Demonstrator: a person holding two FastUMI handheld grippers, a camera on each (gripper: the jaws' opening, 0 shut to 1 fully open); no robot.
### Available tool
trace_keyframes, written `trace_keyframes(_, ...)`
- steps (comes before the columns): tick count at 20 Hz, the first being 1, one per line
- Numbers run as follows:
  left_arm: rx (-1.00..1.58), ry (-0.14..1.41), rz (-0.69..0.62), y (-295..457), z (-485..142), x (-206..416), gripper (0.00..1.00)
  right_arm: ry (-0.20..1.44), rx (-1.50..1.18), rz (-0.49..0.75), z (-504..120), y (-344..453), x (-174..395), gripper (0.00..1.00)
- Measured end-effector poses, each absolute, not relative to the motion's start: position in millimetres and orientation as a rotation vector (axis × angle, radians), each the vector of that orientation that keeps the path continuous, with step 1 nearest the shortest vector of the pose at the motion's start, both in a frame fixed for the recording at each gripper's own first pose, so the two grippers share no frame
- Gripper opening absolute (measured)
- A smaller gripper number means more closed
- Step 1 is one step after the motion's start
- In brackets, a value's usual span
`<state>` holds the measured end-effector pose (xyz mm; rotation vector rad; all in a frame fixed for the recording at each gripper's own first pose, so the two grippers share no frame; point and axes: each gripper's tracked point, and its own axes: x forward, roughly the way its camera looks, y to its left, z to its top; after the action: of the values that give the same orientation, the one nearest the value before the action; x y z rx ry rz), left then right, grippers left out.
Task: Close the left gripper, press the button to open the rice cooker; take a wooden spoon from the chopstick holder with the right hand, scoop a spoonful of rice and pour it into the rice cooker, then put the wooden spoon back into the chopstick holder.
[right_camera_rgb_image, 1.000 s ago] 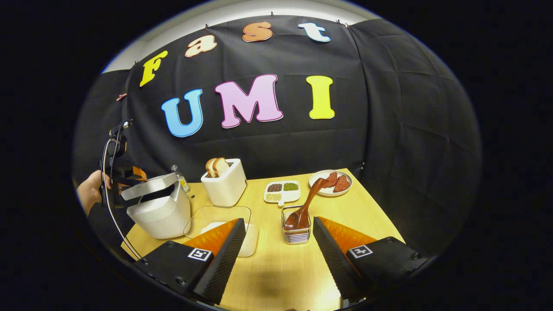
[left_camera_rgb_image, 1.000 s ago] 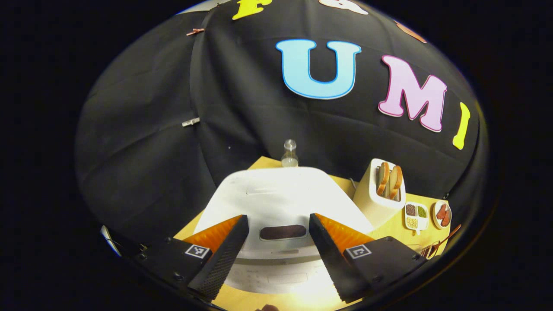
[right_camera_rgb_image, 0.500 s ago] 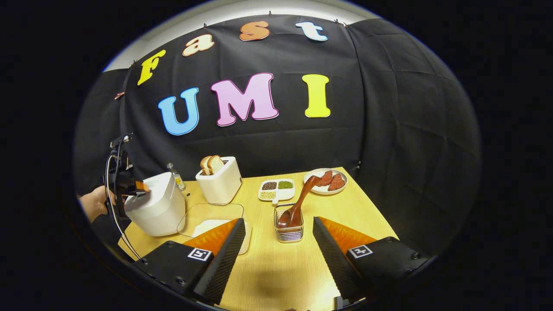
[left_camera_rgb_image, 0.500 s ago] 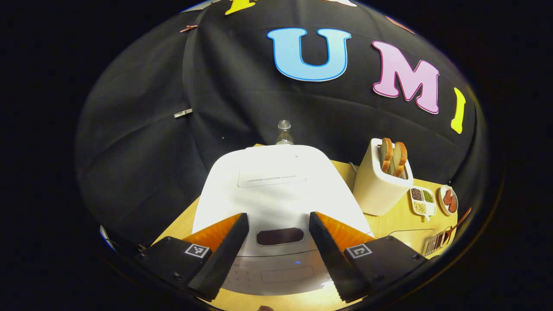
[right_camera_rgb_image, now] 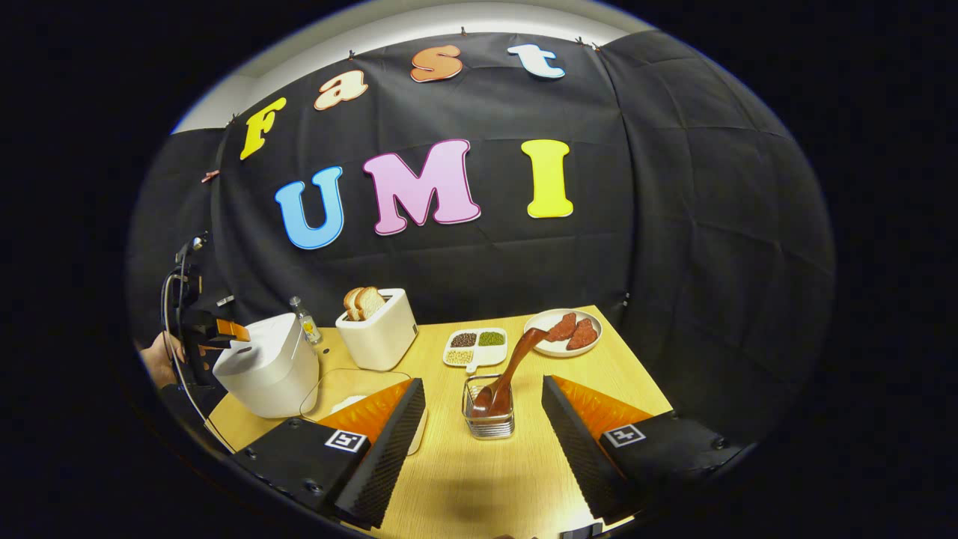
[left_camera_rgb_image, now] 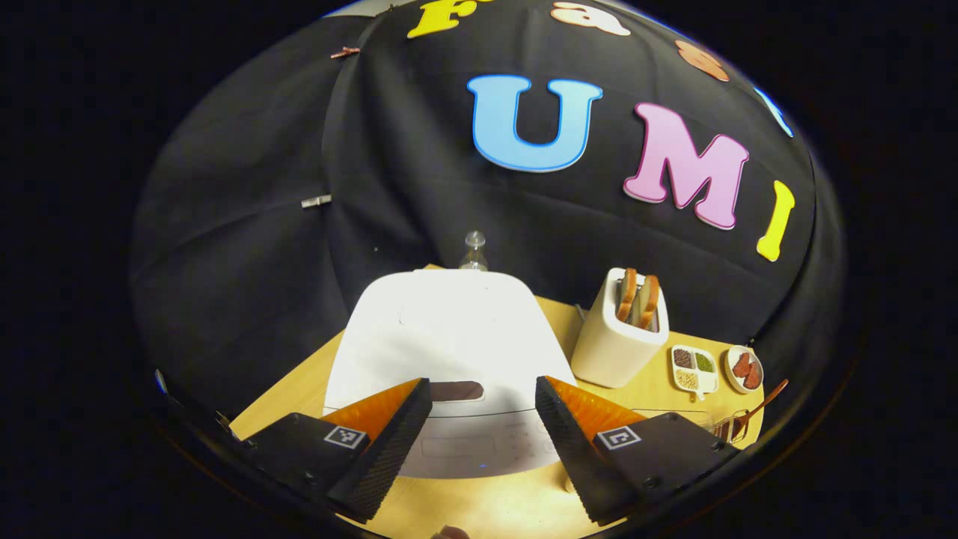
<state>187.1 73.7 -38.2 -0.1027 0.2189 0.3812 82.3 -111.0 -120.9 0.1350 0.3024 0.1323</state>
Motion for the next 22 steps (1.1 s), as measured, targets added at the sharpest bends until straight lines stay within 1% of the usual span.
trace_keyframes(3, -0.017, 0.113, 0.357, 45, 2, 149, 0.96, 0.269, 0.123, 0.166, -106, -115, 96, 0.98)
trace_keyframes(6, 0.011, 0.018, 0.299, 7, 33, 112, 0.95, 0.255, 0.103, 0.181, -92, -114, 102, 0.98)
trace_keyframes(10, 0.021, -0.085, 0.226, -31, 62, 57, 0.96, 0.154, 0.102, 0.125, -46, -113, 89, 0.98)
trace_keyframes(12, 0.029, -0.104, 0.15, -52, 65, 33, 0.96, 0.116, 0.123, 0.098, -27, -105, 72, 0.98)
trace_keyframes(15, 0.081, -0.097, 0.096, -61, 63, -1, 0.96, 0.075, 0.115, 0.096, -4, -86, 47, 0.98)
trace_keyframes(18, 0.077, -0.088, 0.001, -79, 53, -22, 0.96, 0.043, 0.111, 0.079, 10, -60, 22, 0.98)
trace_keyframes(20, 0.087, -0.09, -0.028, -78, 45, -31, 0.95, 0.03, 0.11, 0.062, 13, -50, 2, 0.98)
trace_keyframes(22, 0.103, -0.078, -0.023, -68, 33, -41, 0.96, 0.023, 0.107, 0.052, 9, -40, -18, 0.98)
